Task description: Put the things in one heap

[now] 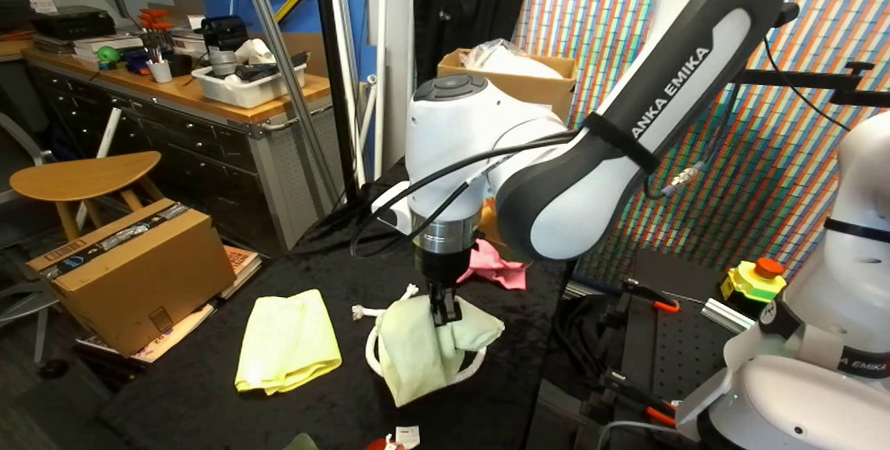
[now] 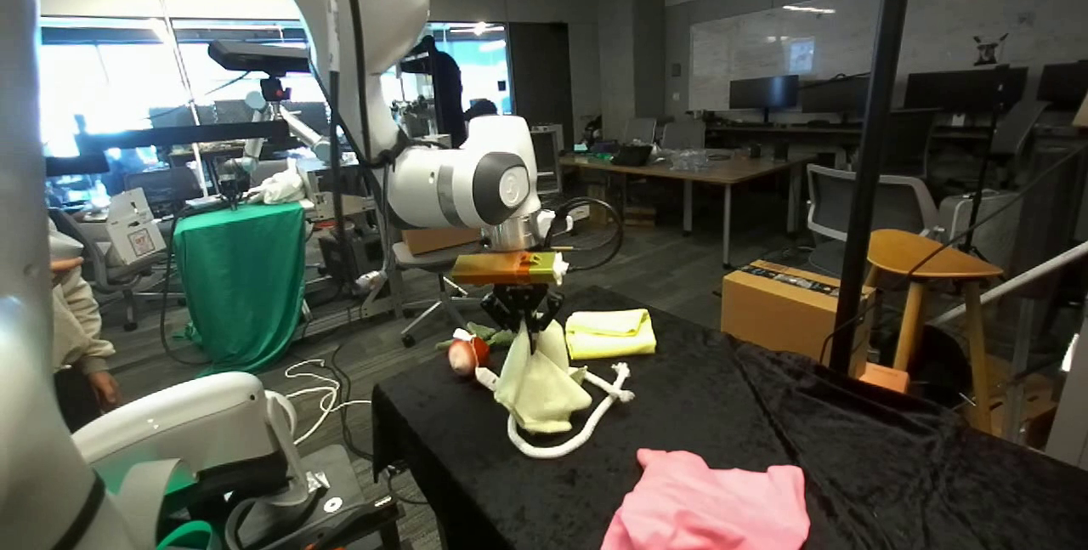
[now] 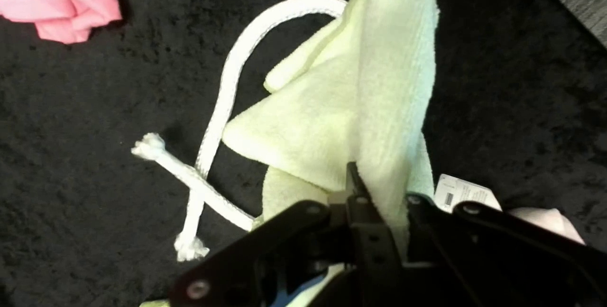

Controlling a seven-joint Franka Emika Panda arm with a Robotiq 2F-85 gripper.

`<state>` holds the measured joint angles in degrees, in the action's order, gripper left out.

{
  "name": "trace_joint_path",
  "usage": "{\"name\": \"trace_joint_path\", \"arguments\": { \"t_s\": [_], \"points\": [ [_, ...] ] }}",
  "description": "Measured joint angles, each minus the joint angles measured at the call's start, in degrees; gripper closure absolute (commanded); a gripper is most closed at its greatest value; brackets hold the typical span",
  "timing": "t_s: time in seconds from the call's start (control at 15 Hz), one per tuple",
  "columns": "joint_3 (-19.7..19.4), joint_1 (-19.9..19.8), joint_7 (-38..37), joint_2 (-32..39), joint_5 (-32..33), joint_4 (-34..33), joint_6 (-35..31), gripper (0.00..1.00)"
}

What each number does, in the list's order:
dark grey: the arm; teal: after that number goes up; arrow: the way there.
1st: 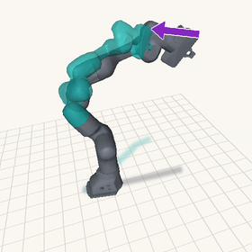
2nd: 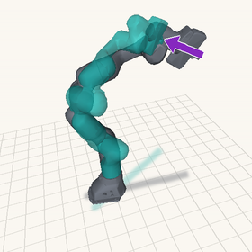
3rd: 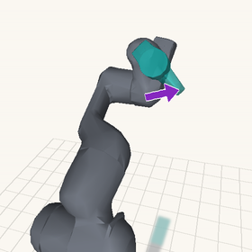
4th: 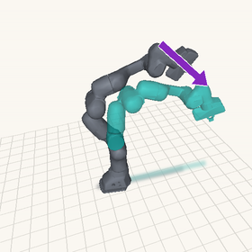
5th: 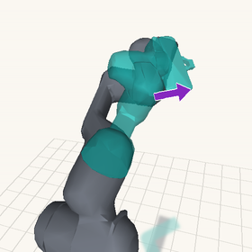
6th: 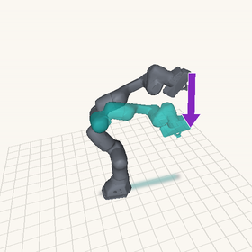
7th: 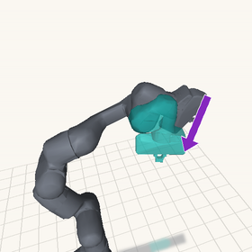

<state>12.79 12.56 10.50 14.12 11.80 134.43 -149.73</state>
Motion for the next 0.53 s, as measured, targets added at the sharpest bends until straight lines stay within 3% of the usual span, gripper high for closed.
{"name": "trace_joint_path", "arguments": {
  "t_s": [0.53],
  "points": [
    [-6.68, 2.80, -12.85, 8.63, 6.64, -6.39, -0.96, 0.92]
  ]
}}
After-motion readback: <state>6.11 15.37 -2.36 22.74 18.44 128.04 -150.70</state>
